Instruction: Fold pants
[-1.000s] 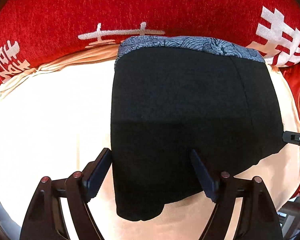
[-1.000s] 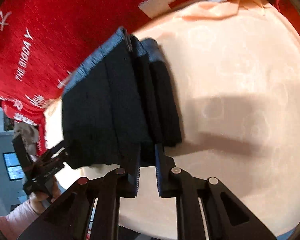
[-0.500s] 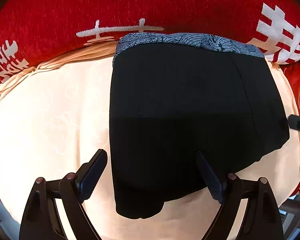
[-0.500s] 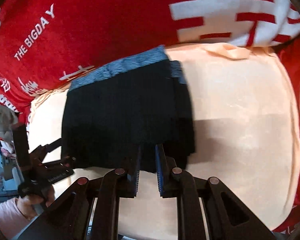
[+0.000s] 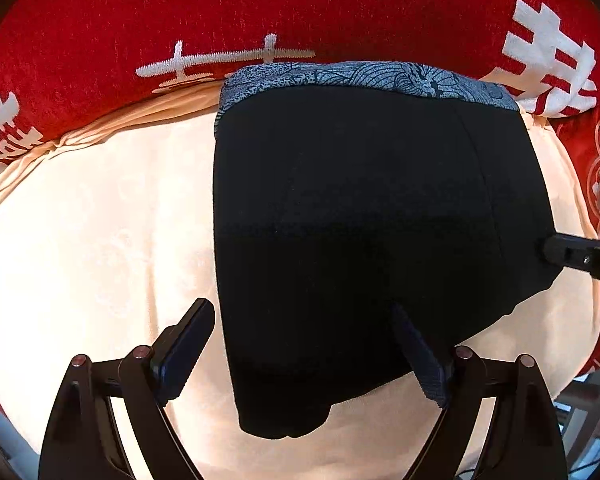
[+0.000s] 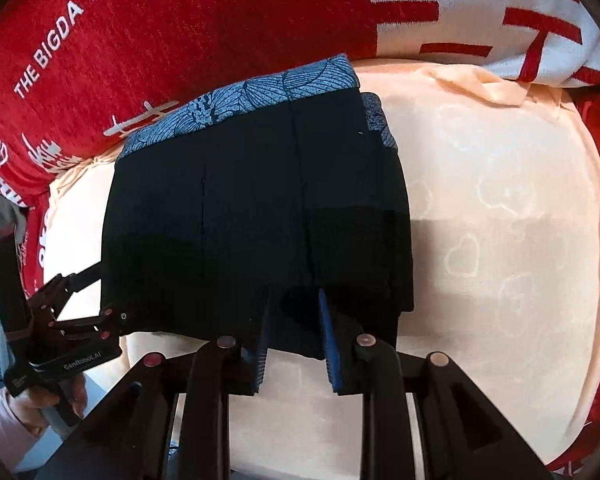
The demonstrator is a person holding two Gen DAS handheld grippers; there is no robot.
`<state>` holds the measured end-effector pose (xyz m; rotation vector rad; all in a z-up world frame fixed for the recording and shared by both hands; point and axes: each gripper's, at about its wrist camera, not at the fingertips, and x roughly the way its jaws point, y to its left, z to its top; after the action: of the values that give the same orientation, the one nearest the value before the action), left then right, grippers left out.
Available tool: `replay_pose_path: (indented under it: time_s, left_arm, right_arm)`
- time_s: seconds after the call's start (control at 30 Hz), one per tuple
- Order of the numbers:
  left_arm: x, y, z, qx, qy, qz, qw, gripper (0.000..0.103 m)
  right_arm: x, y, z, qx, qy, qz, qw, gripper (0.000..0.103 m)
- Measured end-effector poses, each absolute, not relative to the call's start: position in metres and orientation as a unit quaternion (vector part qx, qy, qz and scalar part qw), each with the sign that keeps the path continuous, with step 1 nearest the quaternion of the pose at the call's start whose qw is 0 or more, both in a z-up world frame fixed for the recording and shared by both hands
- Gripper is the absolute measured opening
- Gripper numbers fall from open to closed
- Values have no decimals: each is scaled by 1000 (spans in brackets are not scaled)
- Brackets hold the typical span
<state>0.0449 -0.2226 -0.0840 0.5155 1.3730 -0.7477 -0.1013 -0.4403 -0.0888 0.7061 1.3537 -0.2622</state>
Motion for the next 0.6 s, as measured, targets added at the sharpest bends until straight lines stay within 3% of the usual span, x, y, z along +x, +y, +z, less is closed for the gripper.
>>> replay_pose_path:
  time_s: [0.07,0.13,0.2,0.6]
  left_arm:
    - [52,-226,-69,225,610,-331,684,91]
    - [63,-226,-65,220,606,-327,691,91]
    - [70,-226,-63,215,605,-326,694,91]
    - [115,-225,-59,174,614,-294,712,91]
  right_arm:
    - [-104,-442,-87,320,611,-122,713,27]
    - [-108,-445,-83,323,608,-126,714,35]
    - [-112,-449,-81,324,606,-129,715,50]
    - [-131,-480,-85,360,585,-149,711,56]
